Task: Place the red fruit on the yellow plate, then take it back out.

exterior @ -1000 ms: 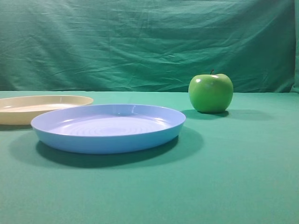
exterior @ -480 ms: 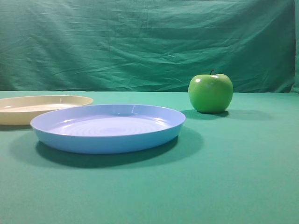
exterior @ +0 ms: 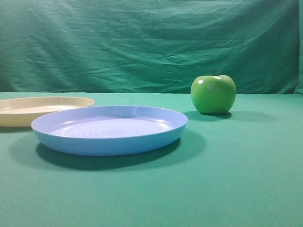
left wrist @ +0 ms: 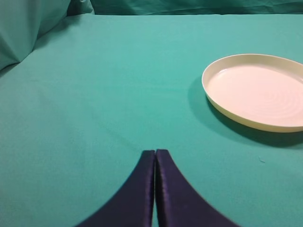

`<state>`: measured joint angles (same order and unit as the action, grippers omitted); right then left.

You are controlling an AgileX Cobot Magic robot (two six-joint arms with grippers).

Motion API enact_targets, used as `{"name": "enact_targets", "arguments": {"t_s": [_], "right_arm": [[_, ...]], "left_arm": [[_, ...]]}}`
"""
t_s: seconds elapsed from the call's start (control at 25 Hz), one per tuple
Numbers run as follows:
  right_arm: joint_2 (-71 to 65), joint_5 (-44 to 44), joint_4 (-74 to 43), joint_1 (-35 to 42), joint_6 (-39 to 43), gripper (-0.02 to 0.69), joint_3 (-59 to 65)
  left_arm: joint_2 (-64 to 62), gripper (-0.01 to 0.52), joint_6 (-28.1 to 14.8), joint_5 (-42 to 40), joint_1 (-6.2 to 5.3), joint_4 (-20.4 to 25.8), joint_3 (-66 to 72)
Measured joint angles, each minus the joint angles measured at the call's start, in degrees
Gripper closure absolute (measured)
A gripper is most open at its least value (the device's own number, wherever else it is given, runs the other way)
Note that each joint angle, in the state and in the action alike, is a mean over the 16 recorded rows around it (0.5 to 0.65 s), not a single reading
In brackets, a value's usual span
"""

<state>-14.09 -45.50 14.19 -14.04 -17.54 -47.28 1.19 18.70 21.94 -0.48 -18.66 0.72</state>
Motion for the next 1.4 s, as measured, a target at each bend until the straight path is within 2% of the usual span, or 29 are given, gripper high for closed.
{"name": "enact_targets", "arguments": {"t_s": [0.48, 0.96, 1.12, 1.4], "right_arm": [[11.08, 17.41, 1.76, 10.71, 0.0, 0.665, 22.99], [14.74, 32.04, 2.33, 13.42, 0.0, 0.665, 43.47], [14.76, 33.5, 2.42, 13.44, 0.0, 0.665, 46.94], [14.76, 29.25, 2.46, 13.44, 0.0, 0.665, 48.76]], "left_arm": [[0.0, 0.514, 0.0, 0.0, 0.0, 0.0, 0.0], [0.0, 0.514, 0.0, 0.0, 0.0, 0.0, 0.0], [0.0, 0.514, 0.0, 0.0, 0.0, 0.0, 0.0], [0.0, 0.514, 0.0, 0.0, 0.0, 0.0, 0.0]]}}
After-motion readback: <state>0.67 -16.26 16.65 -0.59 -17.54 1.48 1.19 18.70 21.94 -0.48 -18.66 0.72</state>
